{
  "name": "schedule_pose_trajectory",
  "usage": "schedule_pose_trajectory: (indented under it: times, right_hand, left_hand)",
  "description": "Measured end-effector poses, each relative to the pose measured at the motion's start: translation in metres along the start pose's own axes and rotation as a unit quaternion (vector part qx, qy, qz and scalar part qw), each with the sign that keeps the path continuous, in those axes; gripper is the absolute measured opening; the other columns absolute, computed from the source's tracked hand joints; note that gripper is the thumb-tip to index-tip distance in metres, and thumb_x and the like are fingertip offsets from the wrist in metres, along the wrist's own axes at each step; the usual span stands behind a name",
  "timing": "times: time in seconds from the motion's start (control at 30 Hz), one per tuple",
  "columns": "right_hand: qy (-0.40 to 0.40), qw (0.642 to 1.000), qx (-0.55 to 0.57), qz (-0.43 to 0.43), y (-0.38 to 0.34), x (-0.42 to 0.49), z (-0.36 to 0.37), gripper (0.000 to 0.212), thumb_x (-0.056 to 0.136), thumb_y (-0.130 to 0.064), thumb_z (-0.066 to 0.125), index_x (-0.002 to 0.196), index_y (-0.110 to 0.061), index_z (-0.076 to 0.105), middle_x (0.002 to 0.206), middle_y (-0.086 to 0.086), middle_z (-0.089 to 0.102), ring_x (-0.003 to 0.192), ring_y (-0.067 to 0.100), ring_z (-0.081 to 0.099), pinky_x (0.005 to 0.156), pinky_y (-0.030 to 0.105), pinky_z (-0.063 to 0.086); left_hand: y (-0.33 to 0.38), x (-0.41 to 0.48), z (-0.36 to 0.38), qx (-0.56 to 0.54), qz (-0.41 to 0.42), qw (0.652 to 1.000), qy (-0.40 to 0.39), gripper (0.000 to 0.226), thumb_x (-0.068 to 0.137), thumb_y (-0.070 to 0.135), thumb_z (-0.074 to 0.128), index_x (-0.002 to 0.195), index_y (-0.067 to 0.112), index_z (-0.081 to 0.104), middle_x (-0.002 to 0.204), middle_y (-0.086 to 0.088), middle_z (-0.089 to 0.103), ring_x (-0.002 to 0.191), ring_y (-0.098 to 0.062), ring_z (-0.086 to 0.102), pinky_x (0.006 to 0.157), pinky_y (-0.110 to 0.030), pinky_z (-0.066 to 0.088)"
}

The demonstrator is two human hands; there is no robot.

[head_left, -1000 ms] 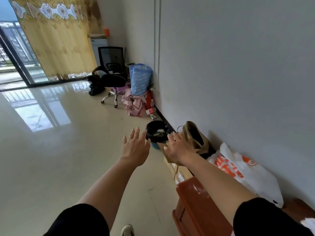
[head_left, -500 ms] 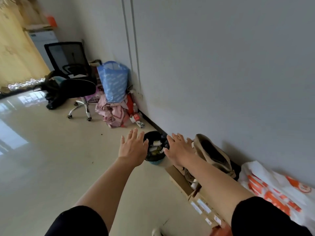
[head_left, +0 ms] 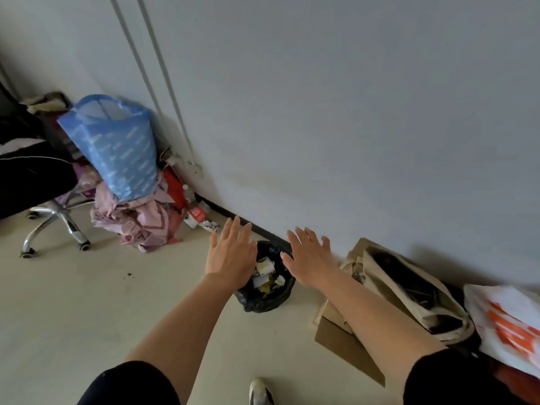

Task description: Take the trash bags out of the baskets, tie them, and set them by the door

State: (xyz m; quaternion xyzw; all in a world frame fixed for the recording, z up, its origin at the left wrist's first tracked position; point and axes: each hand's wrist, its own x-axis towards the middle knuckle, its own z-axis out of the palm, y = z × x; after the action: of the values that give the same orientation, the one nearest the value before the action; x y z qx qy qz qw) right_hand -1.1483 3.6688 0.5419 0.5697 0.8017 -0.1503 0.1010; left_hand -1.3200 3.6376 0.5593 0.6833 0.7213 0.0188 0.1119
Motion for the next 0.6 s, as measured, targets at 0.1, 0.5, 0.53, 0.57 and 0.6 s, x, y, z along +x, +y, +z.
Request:
schedule_pose_trajectory:
  times: [0.1, 0.5, 0.53, 0.57, 0.6]
  right_hand:
    - [-0.010, 0.999, 0.009, 0.040, -0.011, 0.040, -0.001, 0.060, 0.102, -0.043, 0.022, 0.154, -0.015, 0.007, 0.162, 0.006, 0.006, 0.149, 0.025, 0.003, 0.117, 0.051, 0.009]
    - [0.009, 0.972, 0.097, 0.213, -0.067, 0.167, 0.105, 0.060, 0.102, -0.045, 0.025, 0.153, -0.016, 0.014, 0.160, 0.005, 0.016, 0.148, 0.022, 0.013, 0.116, 0.047, 0.017]
    - [0.005, 0.969, 0.106, 0.224, -0.067, 0.177, 0.123, 0.060, 0.102, -0.045, 0.025, 0.153, -0.016, 0.014, 0.161, 0.005, 0.016, 0.148, 0.022, 0.012, 0.117, 0.046, 0.017]
    - [0.004, 0.966, 0.112, 0.233, -0.068, 0.186, 0.141, 0.060, 0.102, -0.045, 0.026, 0.153, -0.016, 0.014, 0.161, 0.004, 0.016, 0.148, 0.021, 0.012, 0.117, 0.046, 0.018]
    - [0.001, 0.964, 0.111, 0.241, -0.068, 0.199, 0.167, 0.060, 0.102, -0.046, 0.026, 0.153, -0.016, 0.015, 0.160, 0.004, 0.017, 0.148, 0.021, 0.013, 0.117, 0.046, 0.019]
  left_hand:
    - [-0.026, 0.046, 0.004, -0.010, 0.032, 0.999, -0.030, 0.053, 0.102, 0.035, 0.022, 0.151, 0.017, 0.017, 0.161, -0.007, 0.005, 0.148, -0.021, -0.001, 0.120, -0.044, 0.006]
    - [-0.134, 0.183, 0.097, -0.043, 0.160, 0.983, -0.082, 0.051, 0.102, 0.037, 0.021, 0.150, 0.020, 0.020, 0.161, -0.004, 0.008, 0.148, -0.018, 0.002, 0.120, -0.039, 0.008]
    - [-0.141, 0.191, 0.114, -0.053, 0.165, 0.981, -0.089, 0.051, 0.102, 0.037, 0.022, 0.149, 0.020, 0.021, 0.161, -0.004, 0.009, 0.148, -0.018, 0.002, 0.120, -0.040, 0.009]
    - [-0.148, 0.198, 0.131, -0.061, 0.168, 0.980, -0.093, 0.050, 0.102, 0.037, 0.022, 0.149, 0.021, 0.023, 0.160, -0.004, 0.011, 0.148, -0.018, 0.004, 0.120, -0.040, 0.010]
    - [-0.159, 0.206, 0.158, -0.065, 0.171, 0.978, -0.099, 0.049, 0.102, 0.037, 0.023, 0.148, 0.021, 0.024, 0.160, -0.004, 0.012, 0.148, -0.019, 0.005, 0.120, -0.040, 0.011]
